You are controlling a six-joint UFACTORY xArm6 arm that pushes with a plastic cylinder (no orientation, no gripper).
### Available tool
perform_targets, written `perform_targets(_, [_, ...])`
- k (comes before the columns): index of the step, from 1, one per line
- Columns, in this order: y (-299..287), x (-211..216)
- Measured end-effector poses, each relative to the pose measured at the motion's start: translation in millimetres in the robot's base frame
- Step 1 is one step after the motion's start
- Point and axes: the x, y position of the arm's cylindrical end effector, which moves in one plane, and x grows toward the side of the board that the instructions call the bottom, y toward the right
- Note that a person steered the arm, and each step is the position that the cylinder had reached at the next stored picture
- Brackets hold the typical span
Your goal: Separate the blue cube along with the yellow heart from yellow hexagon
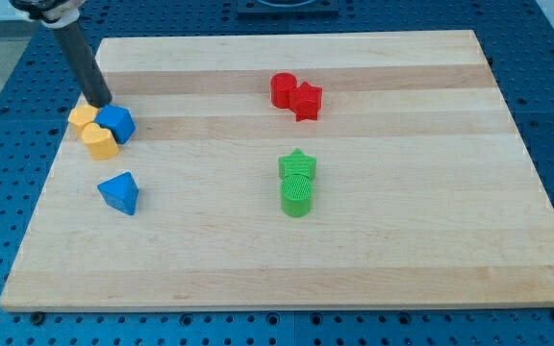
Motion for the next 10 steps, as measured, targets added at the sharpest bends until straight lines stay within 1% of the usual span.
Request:
perform_targets(2, [30,5])
perform_targets(4, [43,16])
perform_targets(6, [43,22])
perform_targets(9, [12,19])
perform_targets(10, [24,29])
